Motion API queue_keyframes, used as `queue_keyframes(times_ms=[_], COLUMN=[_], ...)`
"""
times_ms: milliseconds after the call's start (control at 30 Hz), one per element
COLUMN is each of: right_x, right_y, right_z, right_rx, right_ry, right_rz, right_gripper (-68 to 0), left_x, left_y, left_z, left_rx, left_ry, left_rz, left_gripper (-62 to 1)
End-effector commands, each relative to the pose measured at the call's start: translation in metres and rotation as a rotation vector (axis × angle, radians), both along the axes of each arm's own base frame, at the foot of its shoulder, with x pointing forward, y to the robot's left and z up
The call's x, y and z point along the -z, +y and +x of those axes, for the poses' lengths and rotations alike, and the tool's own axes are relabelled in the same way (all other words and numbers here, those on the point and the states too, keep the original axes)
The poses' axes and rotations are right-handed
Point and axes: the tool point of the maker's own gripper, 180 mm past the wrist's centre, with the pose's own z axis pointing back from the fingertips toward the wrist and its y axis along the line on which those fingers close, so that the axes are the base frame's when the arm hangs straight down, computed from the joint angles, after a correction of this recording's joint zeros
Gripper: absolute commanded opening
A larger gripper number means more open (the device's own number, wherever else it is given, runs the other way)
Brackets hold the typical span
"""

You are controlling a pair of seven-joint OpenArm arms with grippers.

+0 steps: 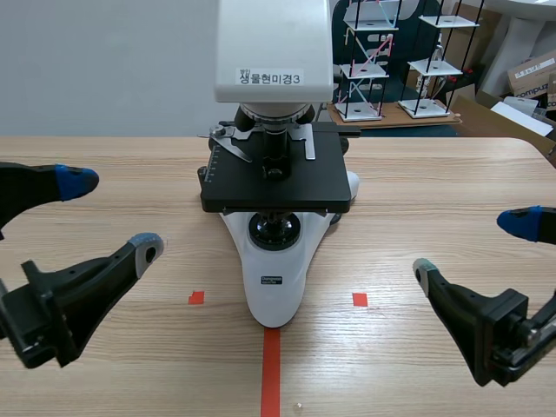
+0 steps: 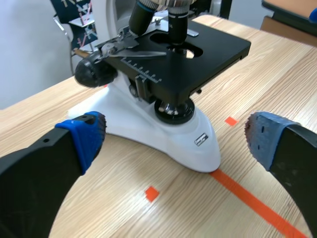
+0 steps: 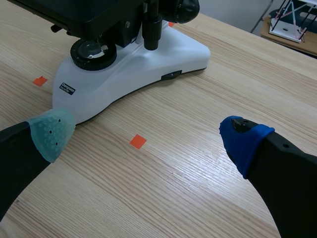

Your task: Return to the home posture

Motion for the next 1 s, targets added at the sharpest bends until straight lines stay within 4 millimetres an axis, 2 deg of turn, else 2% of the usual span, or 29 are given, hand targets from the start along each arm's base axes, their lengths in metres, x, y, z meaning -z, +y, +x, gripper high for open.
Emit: queue_keyframes(times_ms=[0,333,967], right_x=[-0.011,-0.011,-0.011], right_y=[-0.001,-0.001,-0.001], right_z=[0.004,0.004,0.004], right_rx=[0.003,0.003,0.003], right_ry=[-0.038,-0.039,-0.038], right_rz=[0.007,0.007,0.007], right_gripper=[-2.7,-2.7,-2.7], left_x=[-0.006,0.008,0.004], left_y=[0.000,0.013,0.014], left_z=[-0.001,-0.020,-0.020], left_rx=[0.003,-0.023,-0.021], left_ry=[-0.025,0.038,0.029], left_rz=[0.004,0.047,0.037], left_gripper=[1.4,1.4,1.4])
